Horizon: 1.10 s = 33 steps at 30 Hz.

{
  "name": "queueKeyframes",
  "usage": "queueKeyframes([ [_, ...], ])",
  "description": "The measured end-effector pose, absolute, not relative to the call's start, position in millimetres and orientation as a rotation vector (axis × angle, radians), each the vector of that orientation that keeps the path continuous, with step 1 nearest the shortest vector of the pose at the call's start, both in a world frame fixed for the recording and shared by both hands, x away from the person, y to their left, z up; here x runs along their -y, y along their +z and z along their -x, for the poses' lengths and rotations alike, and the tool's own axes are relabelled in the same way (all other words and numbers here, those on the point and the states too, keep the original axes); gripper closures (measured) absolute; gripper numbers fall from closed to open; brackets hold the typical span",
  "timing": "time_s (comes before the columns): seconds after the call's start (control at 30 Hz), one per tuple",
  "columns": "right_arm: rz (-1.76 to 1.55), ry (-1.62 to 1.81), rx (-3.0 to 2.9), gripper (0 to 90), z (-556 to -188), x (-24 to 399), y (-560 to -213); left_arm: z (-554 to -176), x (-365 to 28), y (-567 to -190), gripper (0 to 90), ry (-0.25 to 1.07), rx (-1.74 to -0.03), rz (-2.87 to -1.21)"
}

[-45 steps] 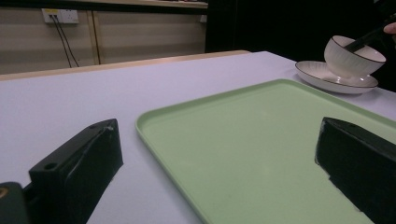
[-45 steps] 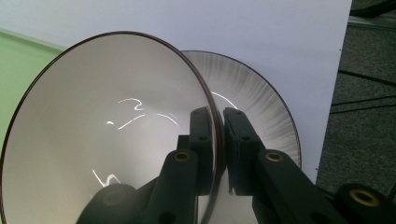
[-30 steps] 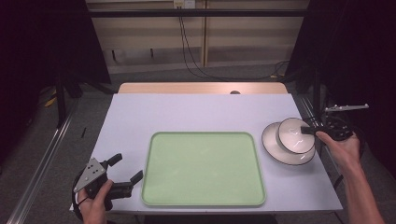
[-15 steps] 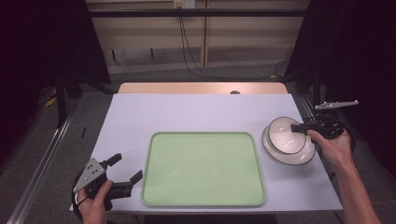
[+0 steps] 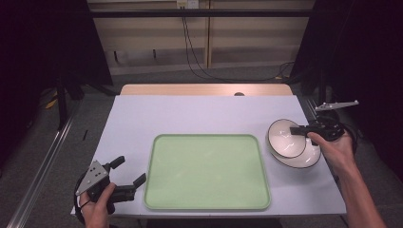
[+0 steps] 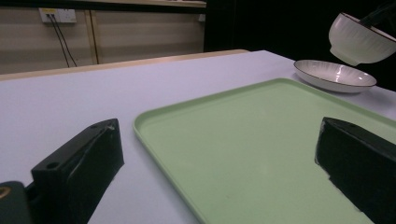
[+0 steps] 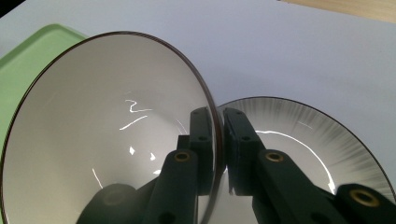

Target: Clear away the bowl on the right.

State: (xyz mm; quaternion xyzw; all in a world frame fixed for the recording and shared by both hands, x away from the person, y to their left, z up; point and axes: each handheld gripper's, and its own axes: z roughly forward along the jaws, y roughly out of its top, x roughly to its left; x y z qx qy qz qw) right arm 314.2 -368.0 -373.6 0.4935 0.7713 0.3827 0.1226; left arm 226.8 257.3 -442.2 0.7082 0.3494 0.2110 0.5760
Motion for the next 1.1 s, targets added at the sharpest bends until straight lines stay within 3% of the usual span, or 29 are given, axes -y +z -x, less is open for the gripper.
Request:
queueKeyframes([
  [1.1, -1.359, 1.095, -2.397, 82.8, -358.2, 299.1, -371.4, -228.8, -256.8, -442.9, 1.3, 0.491, -0.818, -1.663],
])
